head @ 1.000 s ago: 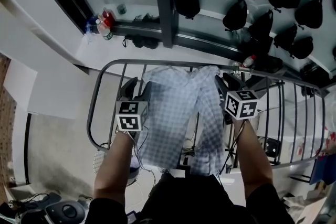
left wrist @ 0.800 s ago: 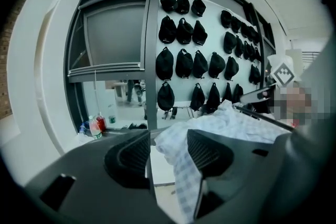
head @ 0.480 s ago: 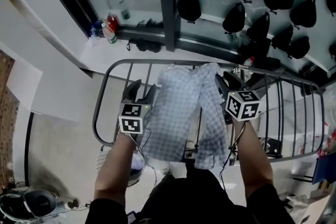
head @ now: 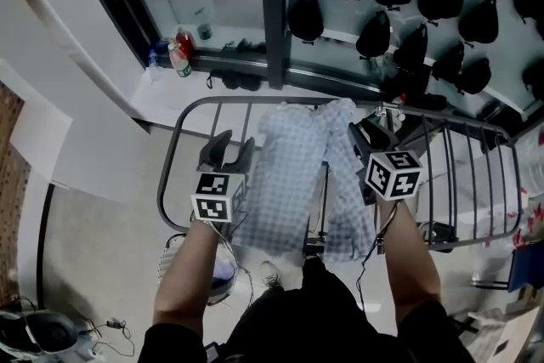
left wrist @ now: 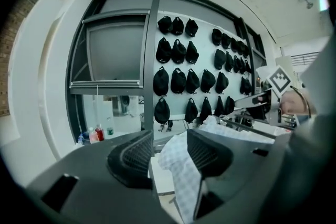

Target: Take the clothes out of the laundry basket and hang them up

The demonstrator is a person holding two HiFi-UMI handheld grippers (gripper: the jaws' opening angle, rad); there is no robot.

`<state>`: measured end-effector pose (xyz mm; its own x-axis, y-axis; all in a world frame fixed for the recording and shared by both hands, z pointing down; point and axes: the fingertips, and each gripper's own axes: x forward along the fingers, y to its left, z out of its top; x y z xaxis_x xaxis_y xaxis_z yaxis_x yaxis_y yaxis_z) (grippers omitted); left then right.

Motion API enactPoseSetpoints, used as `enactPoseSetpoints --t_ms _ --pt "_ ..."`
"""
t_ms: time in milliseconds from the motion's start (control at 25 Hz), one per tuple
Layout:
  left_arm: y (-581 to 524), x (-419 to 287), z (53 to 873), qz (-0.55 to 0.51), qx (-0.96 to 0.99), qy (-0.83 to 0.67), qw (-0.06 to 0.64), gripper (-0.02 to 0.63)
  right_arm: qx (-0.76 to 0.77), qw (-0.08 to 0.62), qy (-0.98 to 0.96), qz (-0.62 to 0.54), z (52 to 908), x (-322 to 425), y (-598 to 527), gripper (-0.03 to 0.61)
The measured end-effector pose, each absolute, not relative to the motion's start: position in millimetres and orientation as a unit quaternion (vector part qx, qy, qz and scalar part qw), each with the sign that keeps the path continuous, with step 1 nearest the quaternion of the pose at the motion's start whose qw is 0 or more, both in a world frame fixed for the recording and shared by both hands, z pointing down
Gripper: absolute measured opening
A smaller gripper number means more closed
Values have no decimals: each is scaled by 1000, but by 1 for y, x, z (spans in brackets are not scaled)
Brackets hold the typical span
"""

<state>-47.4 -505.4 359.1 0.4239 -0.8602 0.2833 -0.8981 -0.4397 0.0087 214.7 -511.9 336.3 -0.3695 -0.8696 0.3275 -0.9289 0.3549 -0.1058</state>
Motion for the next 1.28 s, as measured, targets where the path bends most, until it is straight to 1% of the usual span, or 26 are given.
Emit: enactPoseSetpoints --t_ms 200,320,440,560,680,720,920,1280 --pt "-483 -48 341 98 852 -507 86 164 560 98 -812 130 320 208 -486 149" --pt "-469 -48 334 84 859 -499 82 124 567 91 -809 125 314 204 -467 143" --pt "-455 -49 329 73 866 -488 79 80 572 82 -808 119 308 199 -447 117" --pt "-446 -52 323 65 871 -481 77 54 575 77 -806 114 301 192 -431 88" --pt "-438 -51 317 56 872 -479 77 34 575 67 -809 103 294 190 -416 8" --pt "-435 -50 316 53 873 -479 77 28 573 64 -811 100 291 190 -412 6" --pt "-423 -55 307 48 872 -481 79 14 553 53 -826 91 276 175 -406 6" --pt "-397 -54 295 42 842 -532 76 12 483 37 -872 75 259 162 -403 5"
